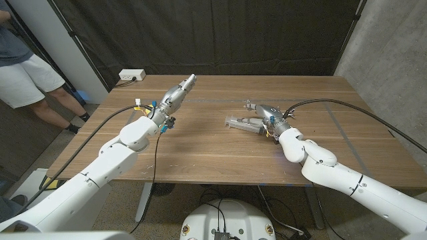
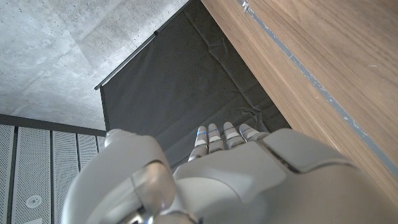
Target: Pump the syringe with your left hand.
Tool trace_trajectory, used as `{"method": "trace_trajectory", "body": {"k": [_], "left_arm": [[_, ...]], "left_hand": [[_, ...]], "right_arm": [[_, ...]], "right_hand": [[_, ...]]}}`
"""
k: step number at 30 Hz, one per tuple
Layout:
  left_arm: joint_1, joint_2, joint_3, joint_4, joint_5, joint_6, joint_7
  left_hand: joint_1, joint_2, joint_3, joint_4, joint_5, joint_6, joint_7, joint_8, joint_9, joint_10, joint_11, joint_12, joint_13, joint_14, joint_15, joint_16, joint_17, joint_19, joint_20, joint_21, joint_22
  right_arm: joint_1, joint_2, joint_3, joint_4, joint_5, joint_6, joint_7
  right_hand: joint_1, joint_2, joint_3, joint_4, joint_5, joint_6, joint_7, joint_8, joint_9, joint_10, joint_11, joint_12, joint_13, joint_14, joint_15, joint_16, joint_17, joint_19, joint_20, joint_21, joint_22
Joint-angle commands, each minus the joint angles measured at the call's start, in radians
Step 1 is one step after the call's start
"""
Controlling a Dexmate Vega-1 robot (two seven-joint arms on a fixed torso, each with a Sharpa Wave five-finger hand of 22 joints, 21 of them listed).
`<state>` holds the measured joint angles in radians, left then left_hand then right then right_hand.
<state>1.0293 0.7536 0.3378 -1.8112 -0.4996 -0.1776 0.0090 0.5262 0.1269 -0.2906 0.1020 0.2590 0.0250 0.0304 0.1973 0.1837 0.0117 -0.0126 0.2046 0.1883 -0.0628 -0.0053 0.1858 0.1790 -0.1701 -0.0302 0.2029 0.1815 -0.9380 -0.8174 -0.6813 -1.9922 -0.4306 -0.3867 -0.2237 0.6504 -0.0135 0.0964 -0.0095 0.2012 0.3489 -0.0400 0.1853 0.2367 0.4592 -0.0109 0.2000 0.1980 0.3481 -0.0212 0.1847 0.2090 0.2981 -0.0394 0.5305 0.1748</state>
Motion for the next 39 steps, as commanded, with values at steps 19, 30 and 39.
{"method": "trace_trajectory", "body": {"k": [19, 30, 39], "left_arm": [[0.065, 0.010, -0.056, 0.053, -0.063, -0.086, -0.024], [0.019, -0.027, -0.046, 0.120, -0.114, -0.087, -0.066], [0.006, -0.040, -0.031, 0.103, -0.094, -0.069, -0.042]], "left_hand": [[0.012, 0.000, -0.007, 0.000, -0.003, 0.000, 0.014, 0.003, 0.005, 0.037, 0.003, 0.010, 0.002, 0.039, 0.011, 0.012, 0.003, 0.057, -0.038, 0.029, 0.002], [0.011, 0.001, -0.007, 0.002, -0.003, 0.002, 0.007, 0.003, 0.005, 0.041, -0.011, 0.009, 0.002, 0.043, 0.001, 0.011, 0.003, 0.060, -0.036, 0.028, 0.002], [0.011, 0.002, -0.007, 0.002, -0.002, 0.004, 0.007, 0.004, 0.006, 0.044, -0.011, 0.009, 0.002, 0.045, -0.002, 0.010, 0.003, 0.057, -0.034, 0.025, 0.002]], "right_arm": [[-0.113, 0.175, 0.312, 0.238, 0.728, 0.631, -0.088], [-0.096, 0.206, 0.342, 0.316, 0.924, 0.697, 0.054], [-0.088, 0.220, 0.358, 0.378, 1.030, 0.701, 0.152]], "right_hand": [[-0.165, 0.056, -0.033, 0.090, -0.004, 0.089, 0.010, 0.032, -0.023, -0.002, 0.058, 0.014, -0.003, -0.081, 0.020, 0.000, -0.004, -0.067, -0.019, -0.065, 0.006], [-0.197, 0.051, -0.048, 0.098, -0.005, -0.006, 0.050, -0.003, -0.031, -0.038, 0.062, 0.004, -0.005, -0.064, 0.020, 0.011, -0.011, -0.038, -0.026, -0.073, 0.005], [-0.201, 0.048, -0.051, 0.096, -0.005, -0.020, 0.062, -0.004, -0.033, -0.045, 0.069, 0.003, -0.005, -0.064, 0.026, 0.010, -0.013, -0.032, -0.024, -0.076, 0.005]]}}
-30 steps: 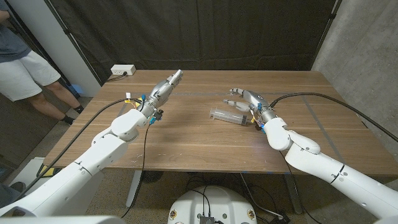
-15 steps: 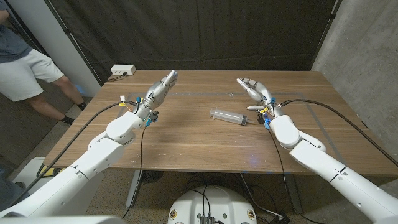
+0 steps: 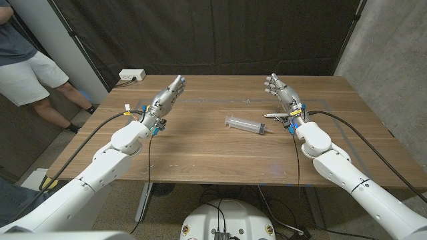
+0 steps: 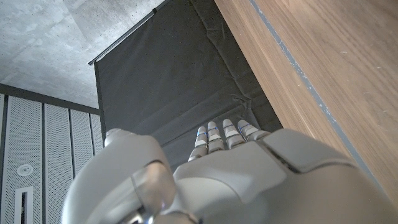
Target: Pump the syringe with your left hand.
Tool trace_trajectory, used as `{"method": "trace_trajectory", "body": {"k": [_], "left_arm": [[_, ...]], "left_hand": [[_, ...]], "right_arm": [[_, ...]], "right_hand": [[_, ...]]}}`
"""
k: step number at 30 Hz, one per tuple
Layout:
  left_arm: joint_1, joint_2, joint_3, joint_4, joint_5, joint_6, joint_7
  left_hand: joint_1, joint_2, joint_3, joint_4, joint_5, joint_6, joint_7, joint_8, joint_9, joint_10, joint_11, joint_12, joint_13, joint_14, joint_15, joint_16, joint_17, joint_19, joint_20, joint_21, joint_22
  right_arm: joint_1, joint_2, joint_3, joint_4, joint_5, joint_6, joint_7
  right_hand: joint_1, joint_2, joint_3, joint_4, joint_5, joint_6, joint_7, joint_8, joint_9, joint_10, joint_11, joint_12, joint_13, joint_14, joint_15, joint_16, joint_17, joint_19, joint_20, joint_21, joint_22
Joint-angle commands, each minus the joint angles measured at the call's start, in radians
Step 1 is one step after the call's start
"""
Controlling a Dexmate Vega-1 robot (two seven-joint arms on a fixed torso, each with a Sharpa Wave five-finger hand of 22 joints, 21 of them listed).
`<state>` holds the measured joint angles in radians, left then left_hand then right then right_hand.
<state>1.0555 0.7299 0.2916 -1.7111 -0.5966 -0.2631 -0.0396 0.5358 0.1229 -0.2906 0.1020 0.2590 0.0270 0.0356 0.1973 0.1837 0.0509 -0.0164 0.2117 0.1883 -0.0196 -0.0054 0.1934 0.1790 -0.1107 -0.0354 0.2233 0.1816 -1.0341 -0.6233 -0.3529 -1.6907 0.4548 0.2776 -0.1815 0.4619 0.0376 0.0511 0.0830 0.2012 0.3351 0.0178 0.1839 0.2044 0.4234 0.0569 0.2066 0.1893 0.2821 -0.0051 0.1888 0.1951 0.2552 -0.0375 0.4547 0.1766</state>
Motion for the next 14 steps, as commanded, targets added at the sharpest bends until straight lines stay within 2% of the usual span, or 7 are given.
{"method": "trace_trajectory", "body": {"k": [1, 10, 14], "left_arm": [[-0.019, -0.016, 0.015, -0.002, 0.003, 0.021, 0.012], [-0.021, -0.025, 0.020, 0.007, -0.002, 0.035, 0.019], [-0.026, -0.034, 0.025, 0.027, 0.001, 0.020, 0.008]], "left_hand": [[0.001, 0.006, -0.007, 0.003, -0.002, 0.002, 0.001, 0.004, 0.005, 0.005, -0.006, 0.002, 0.002, 0.002, -0.002, 0.002, 0.003, -0.003, -0.028, 0.004, 0.002], [0.001, 0.007, -0.007, 0.004, -0.002, 0.002, -0.002, 0.003, 0.006, 0.003, -0.005, 0.000, 0.001, 0.000, -0.002, 0.001, 0.003, -0.014, -0.024, -0.002, 0.002], [0.000, 0.007, -0.007, 0.004, -0.002, 0.001, -0.002, 0.003, 0.006, 0.003, -0.006, 0.000, 0.001, 0.000, -0.001, 0.000, 0.003, -0.016, -0.022, -0.003, 0.002]], "right_arm": [[0.008, 0.028, 0.031, 0.077, 0.147, 0.036, 0.111], [0.027, 0.024, 0.023, 0.093, 0.163, -0.016, 0.134], [0.032, 0.018, 0.017, 0.082, 0.141, -0.041, 0.115]], "right_hand": [[-0.013, -0.003, -0.006, 0.004, -0.005, -0.006, 0.004, -0.002, -0.001, -0.009, 0.001, -0.003, 0.003, 0.002, 0.011, 0.006, 0.000, 0.012, -0.025, -0.001, 0.003], [-0.015, -0.004, -0.007, 0.003, -0.005, -0.005, 0.009, 0.002, -0.002, -0.003, 0.002, 0.001, 0.003, 0.007, 0.015, 0.008, -0.001, 0.017, -0.024, -0.004, 0.003], [-0.016, -0.003, -0.008, 0.003, -0.005, -0.002, 0.009, 0.004, -0.002, 0.001, 0.003, 0.003, 0.003, 0.009, 0.015, 0.008, -0.002, 0.017, -0.023, -0.006, 0.003]]}}
